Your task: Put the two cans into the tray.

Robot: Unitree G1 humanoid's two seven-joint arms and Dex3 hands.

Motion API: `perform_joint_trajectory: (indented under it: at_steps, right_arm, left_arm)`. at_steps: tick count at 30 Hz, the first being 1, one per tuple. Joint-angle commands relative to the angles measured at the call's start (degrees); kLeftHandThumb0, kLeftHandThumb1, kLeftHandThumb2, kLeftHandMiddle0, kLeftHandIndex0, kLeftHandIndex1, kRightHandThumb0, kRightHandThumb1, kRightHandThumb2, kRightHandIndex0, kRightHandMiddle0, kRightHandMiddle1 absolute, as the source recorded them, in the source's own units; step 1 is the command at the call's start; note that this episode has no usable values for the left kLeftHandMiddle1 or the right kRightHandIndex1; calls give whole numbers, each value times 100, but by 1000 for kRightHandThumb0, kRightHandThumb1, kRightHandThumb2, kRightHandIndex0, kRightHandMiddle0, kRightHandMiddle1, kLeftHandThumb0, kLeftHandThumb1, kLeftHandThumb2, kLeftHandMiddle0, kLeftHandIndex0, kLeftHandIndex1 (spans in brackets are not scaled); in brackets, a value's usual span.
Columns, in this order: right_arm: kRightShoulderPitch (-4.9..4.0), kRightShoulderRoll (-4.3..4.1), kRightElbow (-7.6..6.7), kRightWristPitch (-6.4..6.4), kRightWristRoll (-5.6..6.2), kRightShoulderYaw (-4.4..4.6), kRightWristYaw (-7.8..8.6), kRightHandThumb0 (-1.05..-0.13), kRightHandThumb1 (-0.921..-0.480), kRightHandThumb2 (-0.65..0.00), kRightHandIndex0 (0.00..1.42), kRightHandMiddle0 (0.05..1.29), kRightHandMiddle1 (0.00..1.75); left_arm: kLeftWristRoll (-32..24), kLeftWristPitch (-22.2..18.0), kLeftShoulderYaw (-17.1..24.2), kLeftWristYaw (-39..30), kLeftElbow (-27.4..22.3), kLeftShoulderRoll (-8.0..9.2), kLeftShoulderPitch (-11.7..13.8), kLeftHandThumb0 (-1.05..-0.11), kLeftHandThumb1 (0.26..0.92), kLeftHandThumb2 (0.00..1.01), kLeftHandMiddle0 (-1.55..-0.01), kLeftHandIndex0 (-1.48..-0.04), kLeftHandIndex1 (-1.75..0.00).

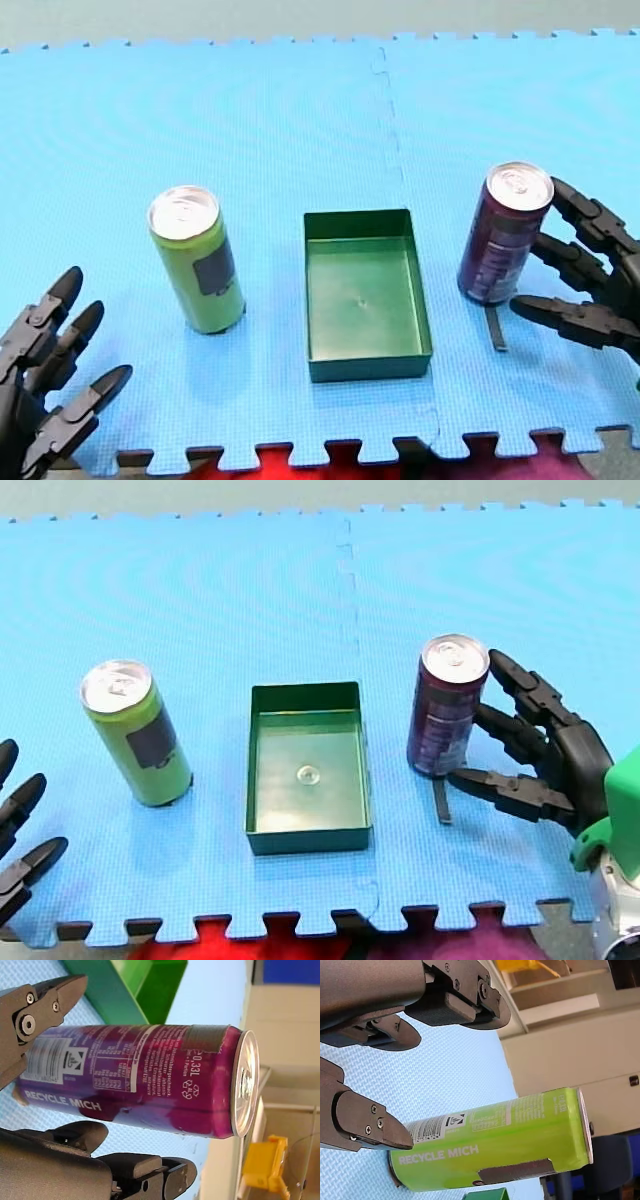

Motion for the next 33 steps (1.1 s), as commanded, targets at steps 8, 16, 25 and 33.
perform_joint_trajectory:
  at_steps: [8, 16, 25, 33]
  right_arm:
    - [-153, 4, 16, 26, -60, 62, -75, -1047, -673, -4, 298, 214, 1]
    - [-203, 18, 28, 57, -115, 119, -164, -1048, -683, -6, 295, 215, 1]
    - [-246, 40, 3, 93, -169, 176, -261, -1048, -692, -7, 295, 219, 2]
    - [-278, 67, 9, 129, -205, 223, -323, -1048, -697, -7, 294, 222, 3]
  left_arm:
    - [-65, -25, 10, -42, -71, 24, 44, -1048, 921, 15, -462, -394, 0]
    - [-112, -25, 18, -104, -91, 33, 66, -1048, 921, 23, -460, -393, 0]
    - [-108, -25, 12, -93, -168, 32, 113, -1048, 921, 32, -459, -389, 0]
    - [-100, 5, 3, -80, -271, 34, 166, -1048, 921, 39, -457, -384, 0]
